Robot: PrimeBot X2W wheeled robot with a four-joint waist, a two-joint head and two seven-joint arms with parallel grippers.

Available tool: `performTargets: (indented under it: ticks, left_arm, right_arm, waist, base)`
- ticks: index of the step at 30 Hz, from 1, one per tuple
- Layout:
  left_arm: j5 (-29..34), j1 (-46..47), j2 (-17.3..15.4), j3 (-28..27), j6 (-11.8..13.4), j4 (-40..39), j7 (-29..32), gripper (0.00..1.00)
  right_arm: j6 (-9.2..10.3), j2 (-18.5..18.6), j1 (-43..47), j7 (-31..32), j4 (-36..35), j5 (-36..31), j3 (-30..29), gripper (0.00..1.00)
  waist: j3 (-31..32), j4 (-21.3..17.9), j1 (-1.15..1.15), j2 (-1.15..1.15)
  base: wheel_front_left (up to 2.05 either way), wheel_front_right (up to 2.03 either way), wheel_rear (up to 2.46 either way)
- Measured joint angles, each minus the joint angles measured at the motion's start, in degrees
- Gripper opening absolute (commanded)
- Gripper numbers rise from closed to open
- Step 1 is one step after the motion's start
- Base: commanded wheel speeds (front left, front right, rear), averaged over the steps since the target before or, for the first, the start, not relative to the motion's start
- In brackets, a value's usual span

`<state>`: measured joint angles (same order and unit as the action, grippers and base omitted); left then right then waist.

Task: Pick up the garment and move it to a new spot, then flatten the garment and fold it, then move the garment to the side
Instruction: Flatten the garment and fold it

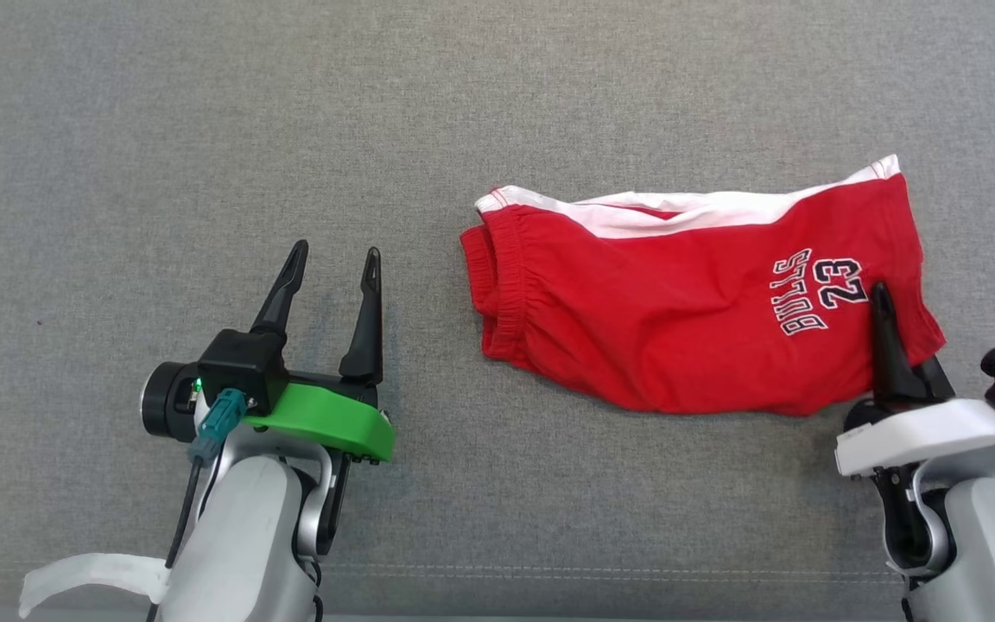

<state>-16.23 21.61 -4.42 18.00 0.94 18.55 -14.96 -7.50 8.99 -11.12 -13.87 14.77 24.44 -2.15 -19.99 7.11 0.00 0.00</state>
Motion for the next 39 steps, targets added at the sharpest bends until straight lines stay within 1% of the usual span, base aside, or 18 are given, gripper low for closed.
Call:
performTargets:
  ticks: [3,5,8,11,14,16,20,21,22,23,29,33,34,36,37,38,39]
  left_arm:
    - [0.0,0.0,0.0,0.0,0.0,0.0,0.0,1.0]
    - [0.0,-0.1,0.0,-0.1,0.0,0.0,0.0,1.0]
    - [0.0,-0.1,0.0,0.0,0.0,0.0,0.0,1.0]
    - [0.0,-0.2,0.0,0.2,0.0,0.0,0.0,1.0]
    - [0.0,-0.1,0.2,0.8,-0.2,0.0,0.0,1.0]
    - [0.0,-0.1,0.3,1.3,-0.4,0.0,0.0,1.0]
    - [-0.2,0.0,0.7,2.1,-0.6,0.1,0.0,1.0]
    - [-0.3,0.0,0.7,2.1,-0.6,0.1,0.0,1.0]
    - [-0.3,0.0,0.7,2.1,-0.6,0.2,0.0,1.0]
    - [-0.3,0.0,0.8,2.2,-0.6,0.2,0.0,1.0]
    - [-0.3,0.0,0.9,2.0,-0.4,0.3,0.0,1.0]
    - [-0.3,0.0,1.0,1.8,-0.4,0.3,0.0,1.0]
    - [-0.3,0.0,1.0,1.5,-0.3,0.4,0.0,1.0]
    - [-0.3,0.0,1.0,1.1,-0.1,0.4,0.0,1.0]
    - [-0.3,0.0,0.9,0.9,0.1,0.4,0.0,1.0]
    - [-0.3,0.0,0.9,0.9,0.1,0.4,0.0,1.0]
    - [-0.2,-0.1,0.8,0.7,0.1,0.3,0.0,1.0]
  right_arm:
    - [0.01,-0.4,-1.8,0.1,-2.7,-0.7,2.2,0.0]
    - [0.01,-0.9,-3.3,0.9,-5.4,-1.5,4.8,0.0]
    - [0.01,-2.1,-5.3,2.7,-9.5,-2.4,10.3,0.0]
    - [0.01,-3.5,-7.5,4.2,-11.5,-2.5,16.3,0.0]
    - [0.01,-4.4,-10.1,5.3,-11.3,-2.0,22.1,0.0]
    - [0.0,-5.0,-11.4,6.0,-9.7,-1.4,25.0,0.0]
    - [0.01,-5.5,-13.0,7.2,-3.9,-0.3,28.2,0.0]
    - [0.01,-5.6,-13.4,7.7,-2.5,-0.1,29.0,0.08]
    - [0.01,-5.6,-13.8,7.2,-1.6,0.3,29.9,0.64]
    - [0.01,-5.8,-14.3,7.0,-0.8,0.8,30.9,1.0]
    - [0.01,-6.1,-17.1,5.9,1.9,4.7,38.3,1.0]
    - [0.01,-5.7,-18.0,3.6,-0.3,6.7,42.1,1.0]
    - [0.01,-4.3,-18.0,2.3,-2.6,6.7,42.3,1.0]
    - [0.01,-2.4,-17.4,1.1,-5.5,6.5,40.7,1.0]
    - [0.01,-1.8,-16.6,0.6,-7.2,6.4,39.1,1.0]
    - [0.01,-1.8,-16.6,0.6,-7.2,6.4,39.1,1.0]
    - [0.01,-1.2,-15.6,0.3,-8.8,5.7,37.1,1.0]
  waist:
    - [0.4,0.1,0.0,0.0]
    - [0.7,0.1,0.0,0.0]
    - [0.9,0.3,0.0,0.0]
    - [0.9,0.5,0.0,0.0]
    - [0.7,1.0,0.0,0.0]
    - [0.6,1.5,0.0,0.0]
    - [0.4,2.8,0.0,0.0]
    - [0.3,3.0,0.0,0.0]
    - [0.2,3.3,0.0,0.0]
    - [0.1,3.5,0.0,0.0]
    - [-0.6,3.8,0.0,0.0]
    - [-0.4,3.6,0.0,0.0]
    - [-0.2,3.4,0.0,0.0]
    - [0.1,3.1,0.0,0.0]
    - [0.2,2.9,0.0,0.0]
    - [0.2,2.9,0.0,0.0]
    - [0.4,2.7,0.0,0.0]
  base:
    - [0.0,0.0,0.0]
    - [0.0,0.0,0.0]
    - [0.0,0.0,0.0]
    - [0.0,0.0,0.0]
    - [0.0,0.0,0.0]
    - [0.0,0.0,0.0]
    - [0.0,0.0,0.0]
    - [0.0,0.0,0.0]
    - [0.0,0.0,0.0]
    - [0.0,0.0,0.0]
    - [0.0,0.0,0.0]
    - [0.0,0.0,0.0]
    - [0.0,0.0,0.0]
    - [0.0,0.0,0.0]
    - [0.0,0.0,0.0]
    - [0.0,0.0,0.0]
    - [0.0,0.0,0.0]
